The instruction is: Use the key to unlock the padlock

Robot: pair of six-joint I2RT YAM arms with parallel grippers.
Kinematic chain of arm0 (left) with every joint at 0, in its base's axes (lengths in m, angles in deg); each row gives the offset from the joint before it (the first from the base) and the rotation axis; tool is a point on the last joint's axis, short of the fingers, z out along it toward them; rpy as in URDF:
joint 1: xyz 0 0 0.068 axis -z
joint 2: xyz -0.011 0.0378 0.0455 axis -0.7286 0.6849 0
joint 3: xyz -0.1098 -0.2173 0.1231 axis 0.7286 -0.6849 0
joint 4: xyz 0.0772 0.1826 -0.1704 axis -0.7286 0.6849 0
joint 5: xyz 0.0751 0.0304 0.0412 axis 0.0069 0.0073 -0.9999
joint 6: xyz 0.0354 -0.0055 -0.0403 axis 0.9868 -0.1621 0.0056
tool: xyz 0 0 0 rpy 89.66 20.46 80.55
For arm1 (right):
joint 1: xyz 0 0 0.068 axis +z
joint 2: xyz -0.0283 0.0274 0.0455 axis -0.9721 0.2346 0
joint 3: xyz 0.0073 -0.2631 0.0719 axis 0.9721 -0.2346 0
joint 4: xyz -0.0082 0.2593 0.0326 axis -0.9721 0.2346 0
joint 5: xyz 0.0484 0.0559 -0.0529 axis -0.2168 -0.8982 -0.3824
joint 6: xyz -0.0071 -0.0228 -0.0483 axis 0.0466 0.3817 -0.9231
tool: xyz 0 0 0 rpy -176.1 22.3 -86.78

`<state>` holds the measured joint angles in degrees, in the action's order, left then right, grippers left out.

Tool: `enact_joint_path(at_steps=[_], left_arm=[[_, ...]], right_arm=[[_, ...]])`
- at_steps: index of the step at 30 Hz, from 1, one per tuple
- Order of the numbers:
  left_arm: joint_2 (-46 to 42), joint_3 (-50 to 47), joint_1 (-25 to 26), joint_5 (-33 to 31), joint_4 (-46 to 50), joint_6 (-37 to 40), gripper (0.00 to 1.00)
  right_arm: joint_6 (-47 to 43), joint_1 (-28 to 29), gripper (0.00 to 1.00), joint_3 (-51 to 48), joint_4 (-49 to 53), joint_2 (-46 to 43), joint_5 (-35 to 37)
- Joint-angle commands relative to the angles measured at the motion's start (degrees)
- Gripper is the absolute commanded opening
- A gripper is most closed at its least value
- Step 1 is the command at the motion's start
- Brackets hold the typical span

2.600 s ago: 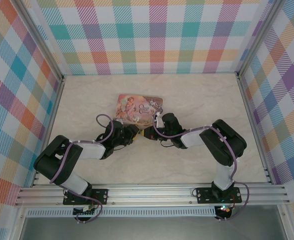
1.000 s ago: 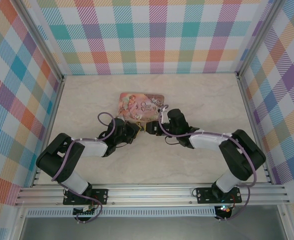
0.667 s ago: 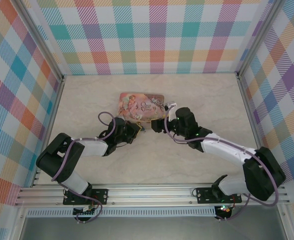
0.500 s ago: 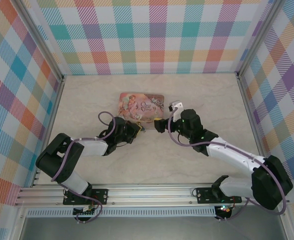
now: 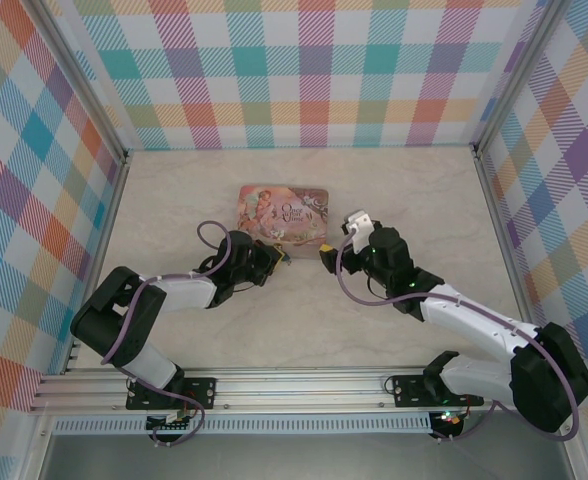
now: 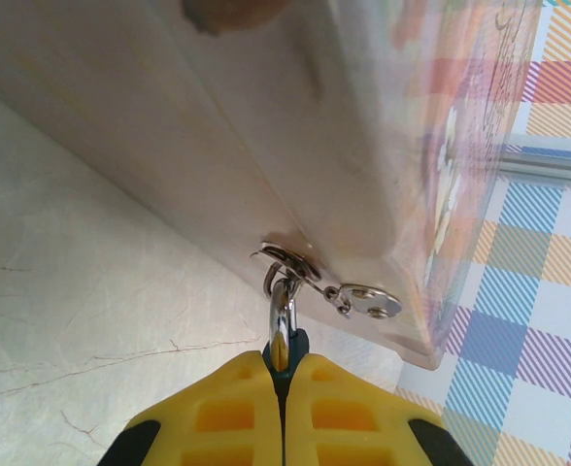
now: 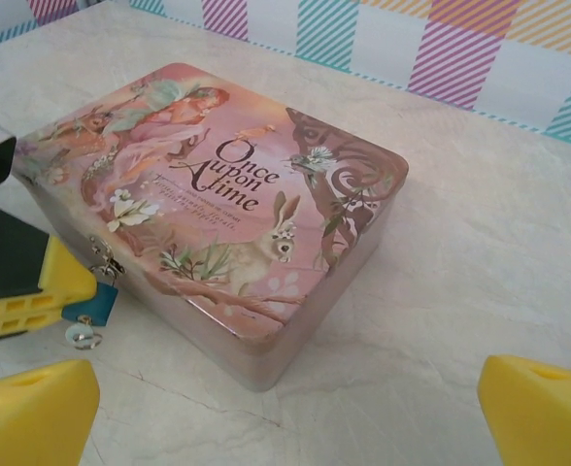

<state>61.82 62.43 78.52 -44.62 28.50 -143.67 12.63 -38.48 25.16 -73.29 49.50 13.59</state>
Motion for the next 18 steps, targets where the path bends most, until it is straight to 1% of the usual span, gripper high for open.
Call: enact_joint_path(at_steps=[1,4,7,11,14,18], left_arm=[[-2.4,1.9,0.1,1.1,0.4,-0.4,0.00],[-2.7,2.0,0.2,1.1,0.9,-0.5,0.00],[-3.0,2.1,0.1,1.0,1.6,-0.5,0.00],[-3.2,2.3,0.1,1.1,2.0,-0.5,0.00],[-3.1,2.6,0.2,1.2,2.2,-0.5,0.00],[-3.3,2.6,0.2,1.2,2.3,-0.6,0.00]], right_arm=[[-8.8,1.3,1.00,-1.9,-3.1,-1.6,-0.4],[-20.0,6.1,1.00,-2.7,-4.7,0.0,5.4],[-31.7,11.1,1.00,-4.5,-9.8,3.0,10.3],[-43.3,16.0,0.96,-5.3,-15.5,9.1,12.3],[-46.9,18.5,0.88,-3.7,-17.5,15.5,14.5],[-46.4,19.8,0.78,-2.5,-25.4,22.4,14.6]])
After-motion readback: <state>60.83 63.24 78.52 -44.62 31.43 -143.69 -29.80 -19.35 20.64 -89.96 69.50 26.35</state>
